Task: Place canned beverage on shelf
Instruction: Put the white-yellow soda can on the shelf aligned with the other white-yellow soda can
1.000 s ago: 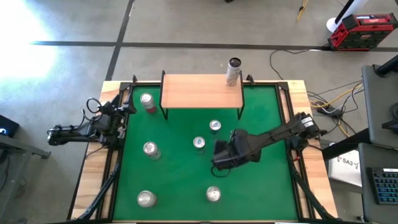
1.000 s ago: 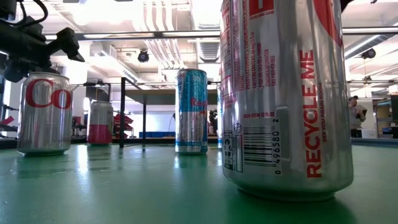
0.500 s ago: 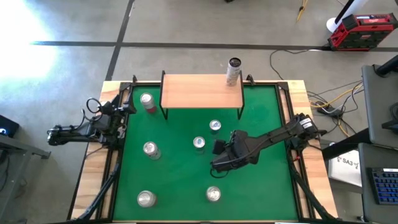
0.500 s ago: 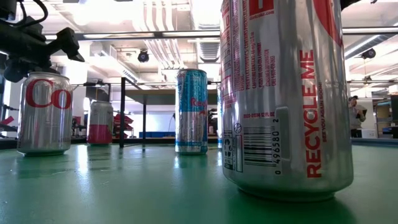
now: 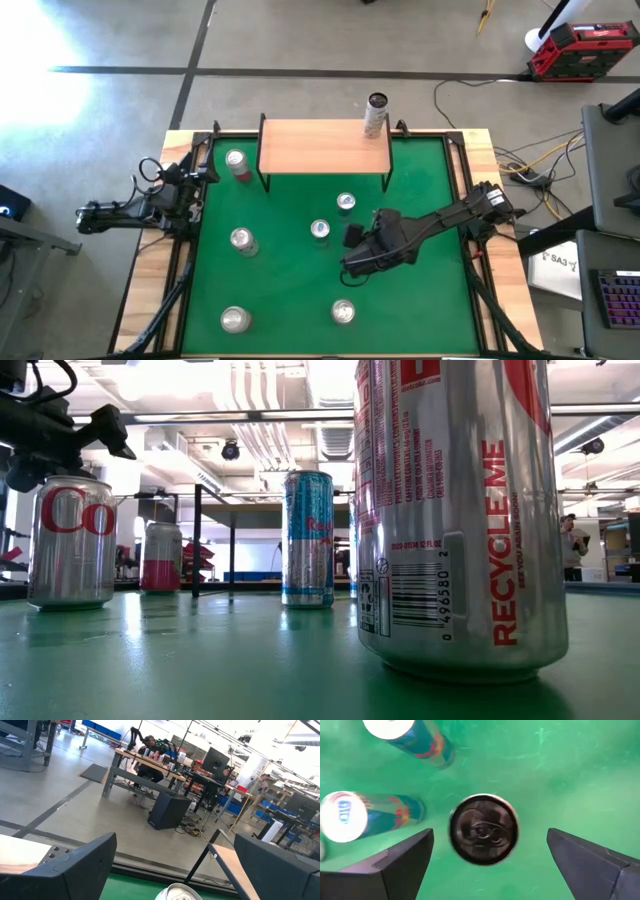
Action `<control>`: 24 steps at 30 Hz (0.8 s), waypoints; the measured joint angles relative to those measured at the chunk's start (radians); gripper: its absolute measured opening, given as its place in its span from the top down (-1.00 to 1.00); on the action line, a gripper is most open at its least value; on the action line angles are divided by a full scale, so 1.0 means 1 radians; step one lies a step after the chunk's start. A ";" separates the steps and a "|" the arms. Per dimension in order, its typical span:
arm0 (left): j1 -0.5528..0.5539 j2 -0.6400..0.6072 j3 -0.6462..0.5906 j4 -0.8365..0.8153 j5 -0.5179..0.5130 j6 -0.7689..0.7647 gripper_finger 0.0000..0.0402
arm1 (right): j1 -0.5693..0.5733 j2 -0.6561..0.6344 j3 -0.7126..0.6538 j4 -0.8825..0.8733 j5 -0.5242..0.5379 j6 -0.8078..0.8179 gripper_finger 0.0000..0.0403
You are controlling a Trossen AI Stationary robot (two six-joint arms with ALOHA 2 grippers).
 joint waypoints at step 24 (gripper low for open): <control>0.000 0.000 0.000 0.000 0.000 0.000 -0.94 | -0.013 0.146 -0.026 0.013 0.006 -0.057 -0.77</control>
